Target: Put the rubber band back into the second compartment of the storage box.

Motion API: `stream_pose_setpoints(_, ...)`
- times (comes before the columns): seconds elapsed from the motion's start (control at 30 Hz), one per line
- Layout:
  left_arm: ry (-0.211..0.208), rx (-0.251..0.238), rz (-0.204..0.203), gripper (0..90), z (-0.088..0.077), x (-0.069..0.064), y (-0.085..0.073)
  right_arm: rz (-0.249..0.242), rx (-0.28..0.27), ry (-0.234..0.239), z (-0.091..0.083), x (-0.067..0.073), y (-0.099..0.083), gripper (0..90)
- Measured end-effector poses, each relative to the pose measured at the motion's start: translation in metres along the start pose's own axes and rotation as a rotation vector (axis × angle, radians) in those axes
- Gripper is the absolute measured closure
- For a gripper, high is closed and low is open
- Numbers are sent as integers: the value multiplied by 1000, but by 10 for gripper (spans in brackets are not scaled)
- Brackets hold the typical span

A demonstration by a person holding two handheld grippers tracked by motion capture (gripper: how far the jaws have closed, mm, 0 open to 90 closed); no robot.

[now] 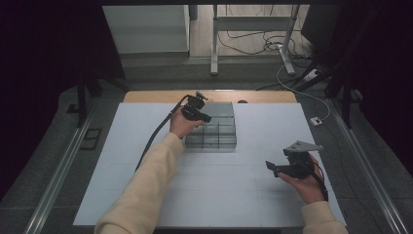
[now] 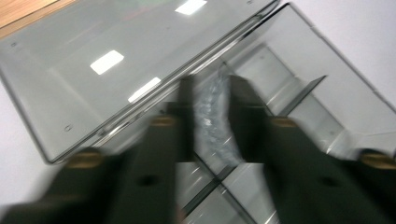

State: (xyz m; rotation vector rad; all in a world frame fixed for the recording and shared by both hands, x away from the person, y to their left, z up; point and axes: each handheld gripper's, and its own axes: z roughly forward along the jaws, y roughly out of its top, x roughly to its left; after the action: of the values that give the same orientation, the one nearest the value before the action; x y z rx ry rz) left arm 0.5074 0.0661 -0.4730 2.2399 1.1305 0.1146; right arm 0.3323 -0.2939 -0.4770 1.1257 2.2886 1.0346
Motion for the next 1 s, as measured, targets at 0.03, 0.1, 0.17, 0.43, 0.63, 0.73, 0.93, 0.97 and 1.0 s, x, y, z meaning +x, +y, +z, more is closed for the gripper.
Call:
stream_pose_setpoints(0.03, 0, 0, 0, 618, 0, 0, 0, 0, 0, 0, 0, 0, 0, 146)
stream_pose_setpoints(0.1, -16, -1, -15, 550, 0, 1, 1, 1, -1, -1, 0, 0, 0, 146)
stream_pose_setpoints(0.17, -22, 1, -20, 475, -1, 1, 1, 3, 0, -3, -1, -1, 0, 146)
stream_pose_setpoints(0.43, -37, 40, -13, 373, -1, 1, 0, 2, 1, -2, 0, 0, 0, 146)
stream_pose_setpoints(0.63, -33, 41, -11, 366, -6, 1, 1, 3, 2, -4, 0, 0, 0, 146)
stream_pose_setpoints(0.73, -29, 42, -3, 363, -10, 2, 2, 3, 2, -4, 0, 0, 0, 146)
stream_pose_setpoints(0.93, -13, 33, 12, 356, -22, 1, 4, 3, 3, -4, 0, 0, 0, 146)
stream_pose_setpoints(0.97, -11, 24, 9, 357, -25, 1, 5, 3, 3, -4, 0, 0, 0, 146)
stream_pose_setpoints(1.0, -10, 22, 10, 357, -28, 1, 6, 3, 3, -4, 0, 0, 0, 146)
